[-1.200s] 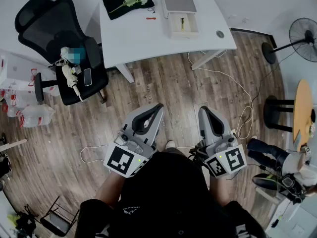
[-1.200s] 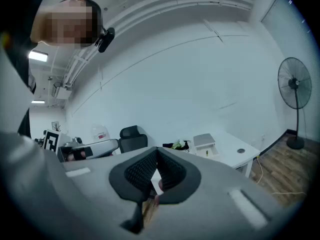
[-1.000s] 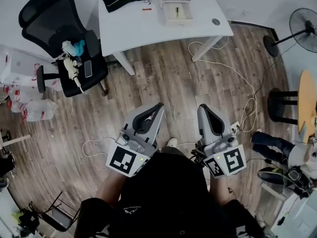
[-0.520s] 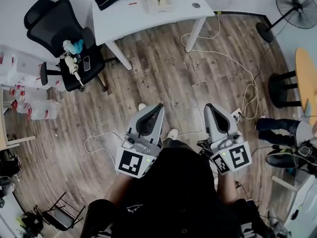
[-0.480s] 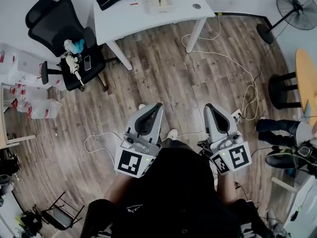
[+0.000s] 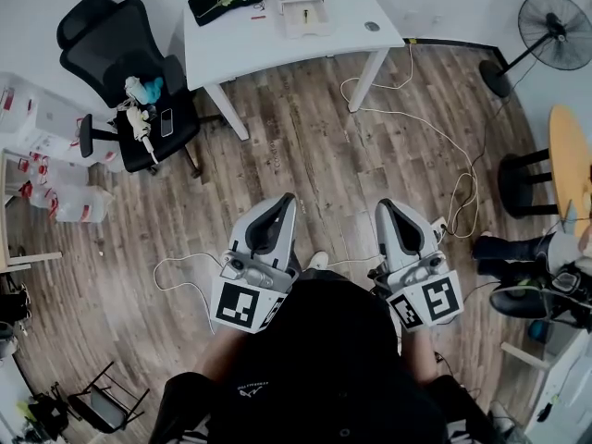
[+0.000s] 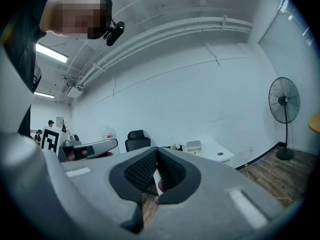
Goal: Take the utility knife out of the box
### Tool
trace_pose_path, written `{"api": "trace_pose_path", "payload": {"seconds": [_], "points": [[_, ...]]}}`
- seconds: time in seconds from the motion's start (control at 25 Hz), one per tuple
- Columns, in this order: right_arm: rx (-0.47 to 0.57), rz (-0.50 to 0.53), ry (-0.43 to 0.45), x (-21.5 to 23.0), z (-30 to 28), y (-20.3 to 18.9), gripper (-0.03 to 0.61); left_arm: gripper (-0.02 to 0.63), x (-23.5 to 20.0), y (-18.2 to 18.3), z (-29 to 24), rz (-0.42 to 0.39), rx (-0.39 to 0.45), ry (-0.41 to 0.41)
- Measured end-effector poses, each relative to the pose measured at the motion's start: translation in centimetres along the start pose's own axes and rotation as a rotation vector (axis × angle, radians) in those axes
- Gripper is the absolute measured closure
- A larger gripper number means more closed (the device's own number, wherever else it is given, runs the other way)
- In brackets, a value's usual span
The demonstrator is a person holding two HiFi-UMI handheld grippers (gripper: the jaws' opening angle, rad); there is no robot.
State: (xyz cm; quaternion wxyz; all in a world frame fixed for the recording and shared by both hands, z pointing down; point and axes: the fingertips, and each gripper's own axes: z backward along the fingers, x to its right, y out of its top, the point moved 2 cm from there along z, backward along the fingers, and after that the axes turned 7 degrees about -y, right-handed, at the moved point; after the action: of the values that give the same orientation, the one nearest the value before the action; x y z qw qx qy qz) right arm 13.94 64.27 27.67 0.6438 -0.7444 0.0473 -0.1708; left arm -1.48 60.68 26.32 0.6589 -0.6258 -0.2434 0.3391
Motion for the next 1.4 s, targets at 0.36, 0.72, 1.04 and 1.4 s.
{"api": "trace_pose_path", "payload": {"seconds": [0.36, 0.72, 1.04, 1.4], "points": [[0.008, -0.008, -0.052, -0.4, -7.3, 1.6, 0.574, 0.609, -7.4, 2.0, -3.5, 0.012, 0.026, -0.036], [-0.01, 0.007, -0.126, -0.8, -15.5, 2.1, 0.574, 0.609, -16.0, 3.1, -7.1, 0.029, 0.041, -0.086], [0.0, 0.004, -0.136, -3.2, -22.7, 2.5, 0.574, 0.609, -23.2, 3.9, -7.2, 0.017, 0.038, -0.103], [-0.026, 0.059, -0.114, -6.3, -27.5, 2.8, 0.574, 0.609, -28.2, 4.2, -6.6, 0.039, 0.043, -0.091]]}}
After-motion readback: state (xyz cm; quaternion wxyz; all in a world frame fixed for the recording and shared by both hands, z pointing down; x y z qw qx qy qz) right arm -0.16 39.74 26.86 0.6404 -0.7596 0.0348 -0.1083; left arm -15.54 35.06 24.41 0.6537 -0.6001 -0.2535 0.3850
